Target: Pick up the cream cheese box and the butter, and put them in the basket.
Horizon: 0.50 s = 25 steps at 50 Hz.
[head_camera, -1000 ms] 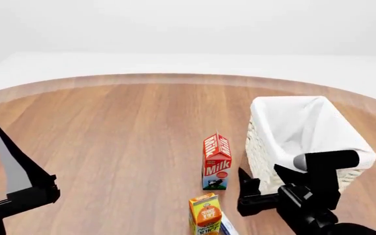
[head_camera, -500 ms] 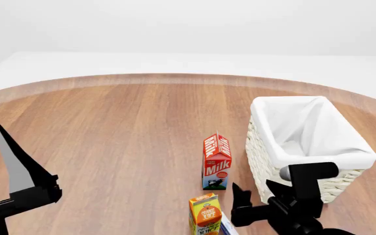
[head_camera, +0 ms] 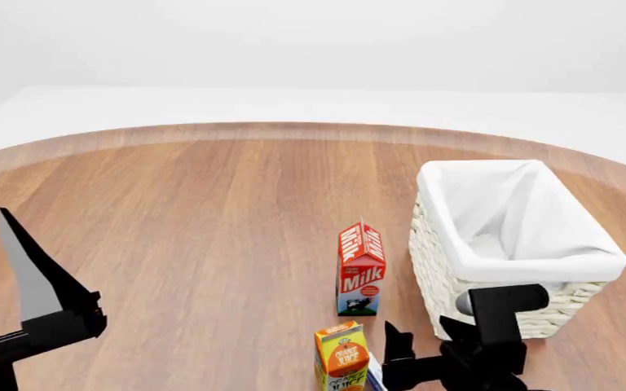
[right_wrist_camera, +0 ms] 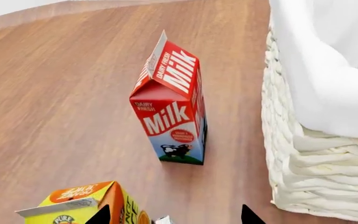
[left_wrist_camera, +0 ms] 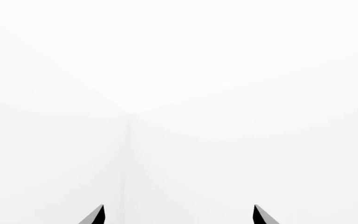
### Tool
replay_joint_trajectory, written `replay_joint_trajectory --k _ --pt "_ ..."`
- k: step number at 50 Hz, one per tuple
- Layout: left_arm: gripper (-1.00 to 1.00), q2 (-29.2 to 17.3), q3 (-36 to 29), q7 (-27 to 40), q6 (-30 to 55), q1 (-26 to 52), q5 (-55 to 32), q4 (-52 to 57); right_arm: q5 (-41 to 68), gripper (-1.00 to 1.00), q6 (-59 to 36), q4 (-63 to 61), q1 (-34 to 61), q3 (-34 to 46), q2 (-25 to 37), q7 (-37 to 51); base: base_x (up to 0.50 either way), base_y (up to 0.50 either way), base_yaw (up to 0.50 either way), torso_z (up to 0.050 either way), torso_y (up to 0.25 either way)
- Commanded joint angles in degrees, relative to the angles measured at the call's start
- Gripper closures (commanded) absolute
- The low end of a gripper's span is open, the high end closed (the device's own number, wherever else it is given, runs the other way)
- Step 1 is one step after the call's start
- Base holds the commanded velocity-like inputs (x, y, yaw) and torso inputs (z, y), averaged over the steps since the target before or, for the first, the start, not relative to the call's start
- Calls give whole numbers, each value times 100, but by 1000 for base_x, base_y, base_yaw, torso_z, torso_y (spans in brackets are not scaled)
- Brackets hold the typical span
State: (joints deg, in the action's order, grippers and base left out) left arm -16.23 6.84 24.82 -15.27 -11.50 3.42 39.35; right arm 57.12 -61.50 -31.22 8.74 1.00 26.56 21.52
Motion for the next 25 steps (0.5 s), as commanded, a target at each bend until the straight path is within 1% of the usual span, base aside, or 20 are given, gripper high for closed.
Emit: replay_joint_trajectory --k 1,25 --pt "-100 102 122 -90 -23 -2 37 -25 -262 -100 148 154 -69 29 -94 -231 0 0 0 0 0" --pt "-100 46 87 -31 -27 -20 35 -44 -598 -100 465 506 -303 313 -65 -414 0 0 0 0 0"
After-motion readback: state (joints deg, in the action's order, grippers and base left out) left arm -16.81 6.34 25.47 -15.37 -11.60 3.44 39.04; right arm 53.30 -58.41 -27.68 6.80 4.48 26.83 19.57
